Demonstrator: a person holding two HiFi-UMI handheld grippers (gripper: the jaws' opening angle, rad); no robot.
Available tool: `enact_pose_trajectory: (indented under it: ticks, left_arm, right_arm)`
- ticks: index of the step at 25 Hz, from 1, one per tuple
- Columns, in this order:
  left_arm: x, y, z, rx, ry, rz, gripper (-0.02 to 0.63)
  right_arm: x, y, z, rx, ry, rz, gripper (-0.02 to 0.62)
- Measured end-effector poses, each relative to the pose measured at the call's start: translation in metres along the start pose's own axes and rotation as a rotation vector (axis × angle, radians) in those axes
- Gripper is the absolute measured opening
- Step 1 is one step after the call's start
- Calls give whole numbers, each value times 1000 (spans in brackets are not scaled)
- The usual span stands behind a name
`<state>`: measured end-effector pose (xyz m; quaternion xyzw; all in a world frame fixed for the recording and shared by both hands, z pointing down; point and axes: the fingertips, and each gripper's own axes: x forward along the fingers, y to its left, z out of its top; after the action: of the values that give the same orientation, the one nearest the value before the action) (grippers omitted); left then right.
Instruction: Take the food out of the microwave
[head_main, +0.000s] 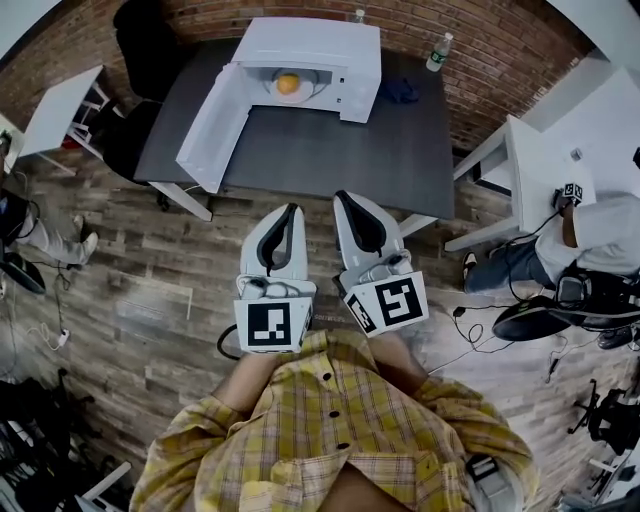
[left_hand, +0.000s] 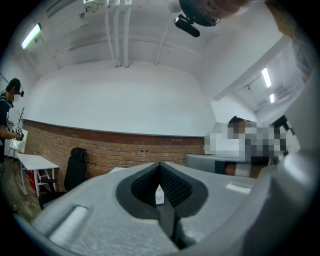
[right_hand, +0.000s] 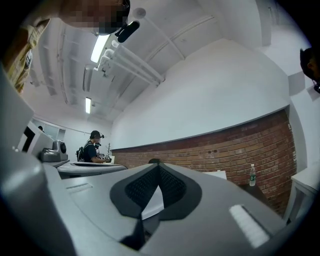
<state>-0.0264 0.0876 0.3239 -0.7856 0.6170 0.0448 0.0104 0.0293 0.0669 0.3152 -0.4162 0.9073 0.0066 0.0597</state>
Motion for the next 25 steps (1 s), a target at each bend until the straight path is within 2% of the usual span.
enact_pose_trajectory:
  ticks: [14,25]
  left_arm:
    - [84,79,-17,-7,62,-94,-2]
    - [104,93,-19,-68,61,-126,-2]
  right_arm:
    - [106,-25,-12,-13,20,-89,2]
    - [126,-28,-17,-41,53,-126,2]
